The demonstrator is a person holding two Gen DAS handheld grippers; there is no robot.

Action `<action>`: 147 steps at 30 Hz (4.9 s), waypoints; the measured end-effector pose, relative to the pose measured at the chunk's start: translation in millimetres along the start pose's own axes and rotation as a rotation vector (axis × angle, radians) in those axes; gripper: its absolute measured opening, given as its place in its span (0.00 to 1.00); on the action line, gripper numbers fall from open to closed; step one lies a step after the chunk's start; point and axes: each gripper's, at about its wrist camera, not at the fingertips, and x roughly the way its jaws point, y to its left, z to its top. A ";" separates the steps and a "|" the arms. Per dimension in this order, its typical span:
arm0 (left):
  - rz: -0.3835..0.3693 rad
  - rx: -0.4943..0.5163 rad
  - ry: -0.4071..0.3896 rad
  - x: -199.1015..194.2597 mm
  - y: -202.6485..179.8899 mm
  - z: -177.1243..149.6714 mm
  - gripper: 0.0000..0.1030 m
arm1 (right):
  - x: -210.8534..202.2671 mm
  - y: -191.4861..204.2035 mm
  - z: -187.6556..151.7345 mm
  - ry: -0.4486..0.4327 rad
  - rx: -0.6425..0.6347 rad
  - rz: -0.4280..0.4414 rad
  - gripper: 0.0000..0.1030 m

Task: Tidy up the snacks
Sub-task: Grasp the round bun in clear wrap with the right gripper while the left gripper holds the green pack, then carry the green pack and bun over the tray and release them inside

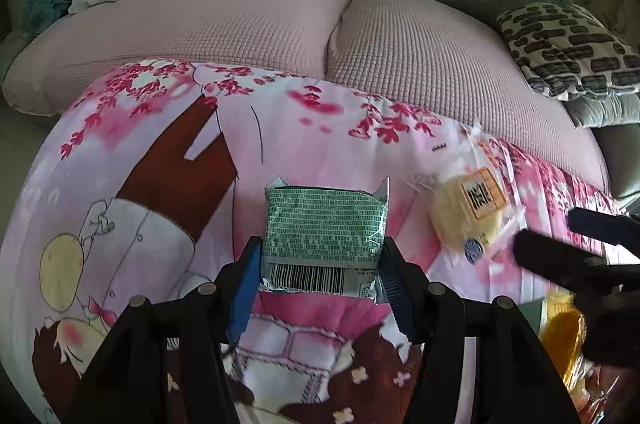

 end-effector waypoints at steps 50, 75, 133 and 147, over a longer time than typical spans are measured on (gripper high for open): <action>-0.083 0.062 -0.058 22.5 35.3 13.1 0.58 | 85.1 96.4 15.3 0.208 -0.479 -0.440 0.76; -0.099 0.018 -0.055 1.2 44.8 15.2 0.56 | 32.8 89.5 5.3 0.217 -0.462 -0.445 0.51; -0.301 0.444 0.160 -83.2 -159.8 -137.4 0.56 | -87.9 -76.8 -165.8 0.215 -0.058 -0.271 0.51; -0.338 0.360 0.153 -98.2 -136.2 -139.9 0.70 | -105.4 -75.2 -176.0 0.168 -0.034 -0.248 0.66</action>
